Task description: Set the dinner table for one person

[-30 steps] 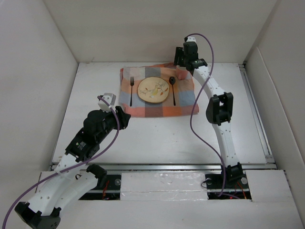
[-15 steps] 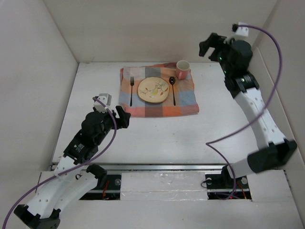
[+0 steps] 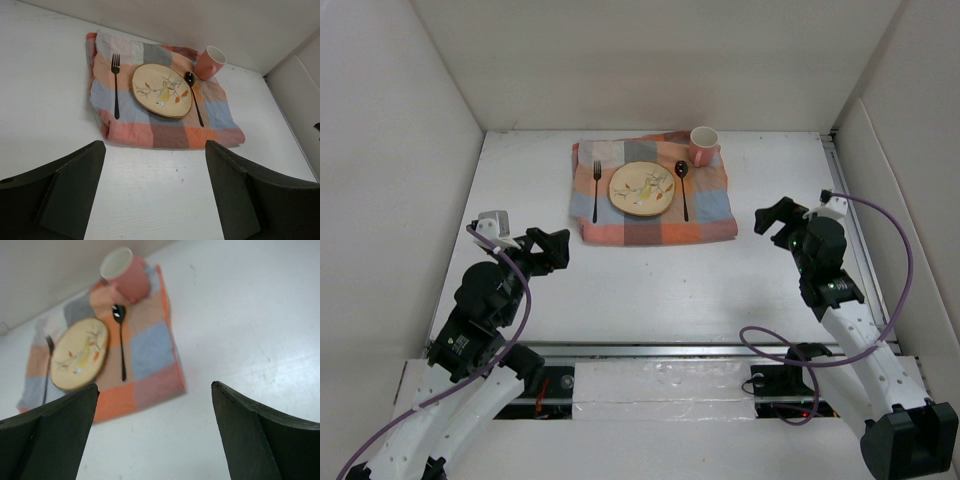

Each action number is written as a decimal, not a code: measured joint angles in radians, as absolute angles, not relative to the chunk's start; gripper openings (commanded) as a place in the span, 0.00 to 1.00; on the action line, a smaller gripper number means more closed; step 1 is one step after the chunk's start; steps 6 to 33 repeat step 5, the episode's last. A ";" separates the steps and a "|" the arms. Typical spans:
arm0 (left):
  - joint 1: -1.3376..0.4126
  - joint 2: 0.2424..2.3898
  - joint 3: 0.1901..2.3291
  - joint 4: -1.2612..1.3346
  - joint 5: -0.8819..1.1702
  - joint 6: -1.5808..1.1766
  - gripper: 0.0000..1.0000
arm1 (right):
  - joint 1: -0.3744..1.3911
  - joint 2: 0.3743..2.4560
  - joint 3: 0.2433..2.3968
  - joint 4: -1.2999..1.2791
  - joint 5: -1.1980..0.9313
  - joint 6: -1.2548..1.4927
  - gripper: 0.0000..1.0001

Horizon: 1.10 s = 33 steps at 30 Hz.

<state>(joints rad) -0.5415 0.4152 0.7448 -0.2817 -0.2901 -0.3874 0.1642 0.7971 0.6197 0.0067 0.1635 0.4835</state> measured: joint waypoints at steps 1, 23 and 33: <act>-0.542 0.417 0.745 -0.283 -0.292 -0.391 0.78 | 0.162 0.798 0.590 -0.001 0.159 0.492 1.00; -0.542 0.422 0.745 -0.293 -0.304 -0.403 0.81 | 0.157 0.796 0.564 -0.017 0.147 0.505 1.00; -0.542 0.422 0.745 -0.293 -0.304 -0.403 0.81 | 0.157 0.796 0.564 -0.017 0.147 0.505 1.00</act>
